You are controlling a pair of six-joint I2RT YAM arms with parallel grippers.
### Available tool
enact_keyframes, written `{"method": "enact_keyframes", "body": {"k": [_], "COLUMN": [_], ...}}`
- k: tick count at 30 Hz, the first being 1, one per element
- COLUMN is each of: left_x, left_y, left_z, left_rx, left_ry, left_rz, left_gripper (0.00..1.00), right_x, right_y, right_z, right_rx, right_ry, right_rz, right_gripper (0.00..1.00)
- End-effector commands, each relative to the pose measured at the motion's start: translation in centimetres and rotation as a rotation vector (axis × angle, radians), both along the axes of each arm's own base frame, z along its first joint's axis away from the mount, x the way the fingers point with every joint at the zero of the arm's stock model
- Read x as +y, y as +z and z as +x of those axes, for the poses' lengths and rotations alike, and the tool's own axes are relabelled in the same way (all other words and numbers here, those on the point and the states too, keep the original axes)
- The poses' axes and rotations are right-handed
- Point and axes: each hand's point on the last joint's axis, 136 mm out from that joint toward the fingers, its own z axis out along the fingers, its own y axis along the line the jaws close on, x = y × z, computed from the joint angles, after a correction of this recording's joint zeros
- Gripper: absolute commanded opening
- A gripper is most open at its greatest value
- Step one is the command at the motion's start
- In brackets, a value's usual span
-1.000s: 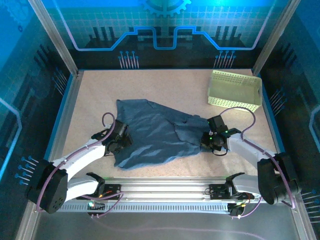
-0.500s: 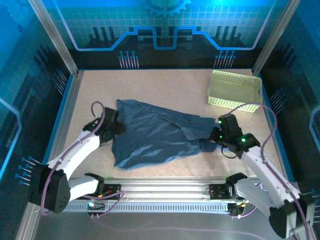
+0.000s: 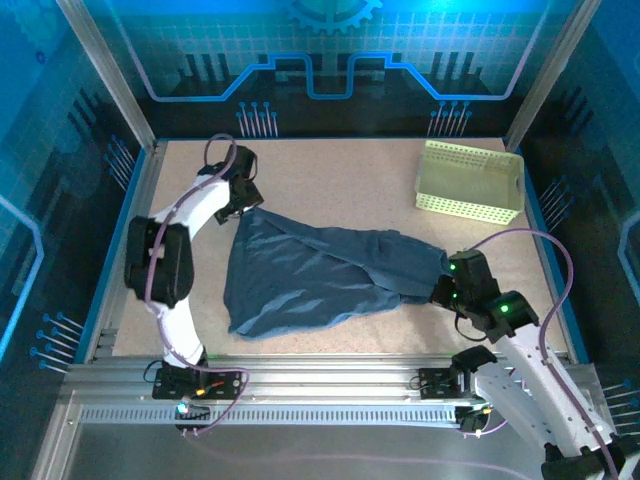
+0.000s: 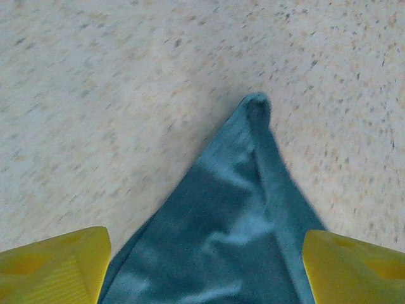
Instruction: Fold the inside-out t-shirt
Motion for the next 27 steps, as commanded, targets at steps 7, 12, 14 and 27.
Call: {"method": "enact_keyframes", "body": {"k": [7,12,14,27], "left_x": [-0.6,-1.4,-1.7,-0.8], "left_y": [-2.4,-4.2,-4.9,-7.6], "left_z": [5.6,6.4,6.5,5.0], "left_rx": [0.101,0.148,0.161,0.244], "left_ry": [-0.022,-0.024,-0.024,0.004], "left_rz": [0.03,0.044,0.041,0.085], "left_gripper": [0.74,0.68,0.65,0.54], "right_x": [0.4,0.5,0.6,0.6], "right_y": [-0.5,-0.8,-0.8,-1.0], "right_z": [-0.3,-0.1,0.0,0.3], "right_rx": [0.017,0.021,0.024,0.029], "right_ry": [-0.001,0.0,0.007,0.01], "right_rz": [0.023,0.025,0.024,0.012], "right_gripper": [0.0,0.0,0.0,0.0]}}
